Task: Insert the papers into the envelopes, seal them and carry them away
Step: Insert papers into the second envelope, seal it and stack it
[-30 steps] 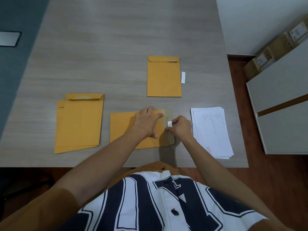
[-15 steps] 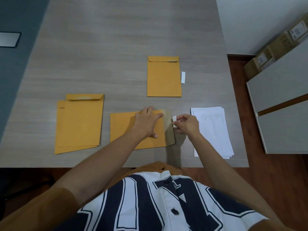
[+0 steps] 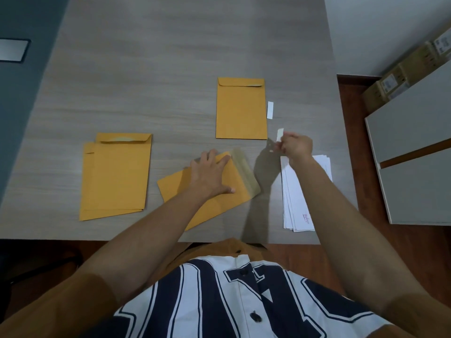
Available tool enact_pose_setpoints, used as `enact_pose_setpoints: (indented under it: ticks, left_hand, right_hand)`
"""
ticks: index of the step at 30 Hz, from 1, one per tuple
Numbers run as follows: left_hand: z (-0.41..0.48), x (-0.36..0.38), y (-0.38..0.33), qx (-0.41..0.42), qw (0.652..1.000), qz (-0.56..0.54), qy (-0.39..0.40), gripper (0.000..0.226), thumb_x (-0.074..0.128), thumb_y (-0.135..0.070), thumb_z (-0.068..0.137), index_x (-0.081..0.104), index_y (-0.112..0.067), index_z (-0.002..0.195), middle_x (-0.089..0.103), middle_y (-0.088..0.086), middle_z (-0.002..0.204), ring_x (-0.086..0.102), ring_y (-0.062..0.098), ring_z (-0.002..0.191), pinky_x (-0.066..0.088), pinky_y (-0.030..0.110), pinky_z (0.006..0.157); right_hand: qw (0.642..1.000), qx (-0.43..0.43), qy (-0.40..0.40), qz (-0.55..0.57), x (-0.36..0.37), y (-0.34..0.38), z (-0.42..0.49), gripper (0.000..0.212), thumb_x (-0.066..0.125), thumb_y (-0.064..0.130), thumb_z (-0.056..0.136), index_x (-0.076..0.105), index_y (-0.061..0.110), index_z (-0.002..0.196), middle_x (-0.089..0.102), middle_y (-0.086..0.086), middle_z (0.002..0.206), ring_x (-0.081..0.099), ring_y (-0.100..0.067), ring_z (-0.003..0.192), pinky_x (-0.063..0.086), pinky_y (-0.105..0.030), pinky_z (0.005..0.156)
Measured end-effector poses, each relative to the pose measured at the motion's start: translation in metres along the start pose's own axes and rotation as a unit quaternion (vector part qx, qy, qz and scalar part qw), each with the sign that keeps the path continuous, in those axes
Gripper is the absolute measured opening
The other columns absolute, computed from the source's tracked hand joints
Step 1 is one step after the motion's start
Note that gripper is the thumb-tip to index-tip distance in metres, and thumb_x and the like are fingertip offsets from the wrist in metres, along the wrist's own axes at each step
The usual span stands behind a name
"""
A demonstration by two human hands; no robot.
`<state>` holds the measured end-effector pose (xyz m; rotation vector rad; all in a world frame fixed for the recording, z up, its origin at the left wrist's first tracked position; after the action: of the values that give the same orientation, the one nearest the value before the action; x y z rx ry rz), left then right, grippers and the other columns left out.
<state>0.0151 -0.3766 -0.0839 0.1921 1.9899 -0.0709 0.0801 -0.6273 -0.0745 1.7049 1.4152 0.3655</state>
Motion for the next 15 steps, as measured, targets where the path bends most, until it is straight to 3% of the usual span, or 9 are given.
enact_pose_setpoints:
  ticks: [3,5,8,11,15]
  left_hand:
    - [-0.002,0.001,0.01,-0.064,0.998,-0.016,0.004,0.105,0.046,-0.089,0.07,0.015,-0.03,0.152,0.028,0.012,0.14,0.035,0.031,0.121,0.044,0.045,0.087]
    - [-0.004,0.001,0.015,-0.097,0.995,-0.027,-0.004,0.1,0.042,-0.085,0.077,0.016,-0.026,0.153,0.029,0.012,0.139,0.036,0.031,0.119,0.043,0.041,0.086]
    - [-0.007,0.001,0.019,-0.104,0.993,-0.056,-0.01,0.094,0.045,-0.075,0.084,0.018,-0.017,0.154,0.029,0.017,0.138,0.037,0.033,0.117,0.043,0.037,0.089]
    - [-0.009,0.003,0.023,-0.098,0.989,-0.106,0.019,0.08,0.056,-0.056,0.088,0.028,-0.011,0.148,0.034,0.017,0.137,0.043,0.034,0.117,0.044,0.038,0.087]
    - [-0.015,0.003,0.032,-0.099,0.989,-0.11,0.011,0.063,0.067,-0.048,0.083,0.047,-0.01,0.129,0.044,0.011,0.131,0.045,0.029,0.119,0.046,0.039,0.089]
  right_hand:
    - [1.0,0.009,-0.015,-0.002,-0.005,0.017,0.014,0.017,0.057,-0.003,0.081,0.056,0.009,0.069,0.057,-0.003,0.049,0.058,-0.02,0.046,0.052,-0.035,0.069]
    - [0.999,0.031,-0.004,-0.022,-0.003,0.013,0.015,0.007,0.06,0.001,0.082,0.057,0.007,0.083,0.059,-0.005,0.059,0.062,-0.022,0.053,0.055,-0.034,0.07]
    - [0.991,-0.03,-0.005,-0.128,0.001,0.006,-0.003,0.042,0.064,0.011,0.088,0.054,0.004,0.127,0.062,-0.006,0.097,0.063,-0.021,0.077,0.054,-0.031,0.086]
    - [0.953,-0.165,0.047,-0.251,0.023,0.002,-0.038,0.05,0.072,0.025,0.084,0.057,0.009,0.129,0.062,-0.006,0.12,0.059,-0.019,0.109,0.041,-0.022,0.091]
    - [0.876,-0.249,0.155,-0.383,0.065,-0.025,-0.068,0.086,0.088,0.036,0.068,0.048,0.014,0.14,0.05,-0.008,0.139,0.047,-0.025,0.128,0.041,-0.036,0.105]
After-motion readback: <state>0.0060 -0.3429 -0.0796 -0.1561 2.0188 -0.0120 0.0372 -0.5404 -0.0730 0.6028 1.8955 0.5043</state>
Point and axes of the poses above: each hand's wrist, its own z-axis towards the middle knuckle, its own x-axis out of the palm, y = z × x, the point moved 8 cm from there along z, towards the middle knuckle
